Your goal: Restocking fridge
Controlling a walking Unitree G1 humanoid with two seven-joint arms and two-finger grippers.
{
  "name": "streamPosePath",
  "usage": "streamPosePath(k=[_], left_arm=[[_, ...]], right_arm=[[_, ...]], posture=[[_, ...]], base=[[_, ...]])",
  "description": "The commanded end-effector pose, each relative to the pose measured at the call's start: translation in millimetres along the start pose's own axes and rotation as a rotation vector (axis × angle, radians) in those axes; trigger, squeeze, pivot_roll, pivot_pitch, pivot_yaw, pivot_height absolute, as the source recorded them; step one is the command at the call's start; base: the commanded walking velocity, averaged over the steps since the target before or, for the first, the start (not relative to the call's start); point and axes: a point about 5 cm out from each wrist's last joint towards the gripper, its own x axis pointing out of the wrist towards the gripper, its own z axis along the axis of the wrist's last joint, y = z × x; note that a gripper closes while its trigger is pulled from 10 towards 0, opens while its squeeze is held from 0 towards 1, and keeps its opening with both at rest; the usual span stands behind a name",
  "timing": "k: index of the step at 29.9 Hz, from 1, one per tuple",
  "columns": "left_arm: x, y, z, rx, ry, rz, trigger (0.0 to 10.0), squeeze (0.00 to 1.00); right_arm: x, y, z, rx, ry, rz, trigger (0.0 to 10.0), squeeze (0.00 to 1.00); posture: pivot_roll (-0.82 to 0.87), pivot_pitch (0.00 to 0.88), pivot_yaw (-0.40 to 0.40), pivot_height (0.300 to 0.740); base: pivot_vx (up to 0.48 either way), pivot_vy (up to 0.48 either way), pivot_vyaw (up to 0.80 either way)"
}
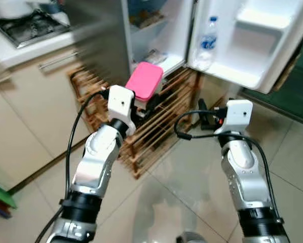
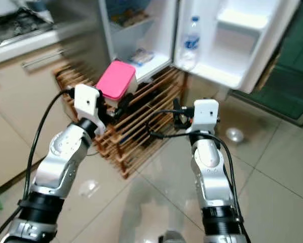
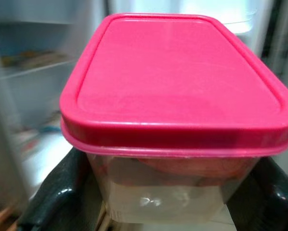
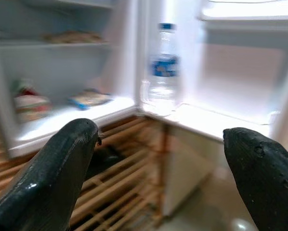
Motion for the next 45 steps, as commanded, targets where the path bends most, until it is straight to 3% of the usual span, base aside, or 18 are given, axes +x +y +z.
streamPosePath(k=[1,7,14,20,32,36,41,45], left_arm=[[-3.4,7.5,5,0.018,-0.020,0.013,10.0,0.00],[-2.2,5.1,5,0.017,-0.022,-0.007,10.0,0.00],[-2.0,14.7,2,0.031,0.007,0.078,10.0,0.00],[0.4,19.6,-1,0.048,0.033,0.136,10.0,0.00],[2.9,15.1,-3,0.043,0.039,0.133,10.0,0.00],[4.6,18.4,-5,0.018,0.051,0.176,10.0,0.00],[4.2,33.2,-15,-0.030,0.114,0.292,10.0,0.00],[6.0,35.1,-15,-0.021,0.117,0.296,10.0,0.00]], right_arm=[[0.6,7.5,4,0.012,-0.019,0.020,10.0,0.00],[0.3,8.0,4,0.012,-0.018,0.018,10.0,0.00],[-1.4,7.6,3,0.008,-0.009,0.013,10.0,0.00],[-0.5,8.3,2,0.011,-0.002,0.011,10.0,0.00],[3.8,8.5,5,-0.002,-0.005,0.037,10.0,0.00],[2.5,5.7,5,-0.011,-0.003,0.038,10.0,0.00],[-0.5,3.9,2,-0.016,0.007,0.033,10.0,0.00],[-1.0,2.6,2,-0.021,0.012,0.025,10.0,0.00]], posture=[[-0.17,0.000,0.038,0.740],[-0.17,0.000,0.042,0.740],[-0.17,0.000,0.049,0.740],[-0.17,0.000,0.047,0.740],[-0.17,0.000,0.015,0.740],[-0.17,0.000,0.018,0.740],[-0.18,0.000,0.024,0.740],[-0.18,0.000,0.026,0.740]], base=[[0.480,0.000,0.00],[0.472,0.000,0.00],[0.135,0.000,0.00],[0.000,-0.459,0.72],[0.000,-0.455,0.69],[0.000,-0.457,0.66],[0.000,-0.455,0.62],[0.000,-0.454,0.57]])
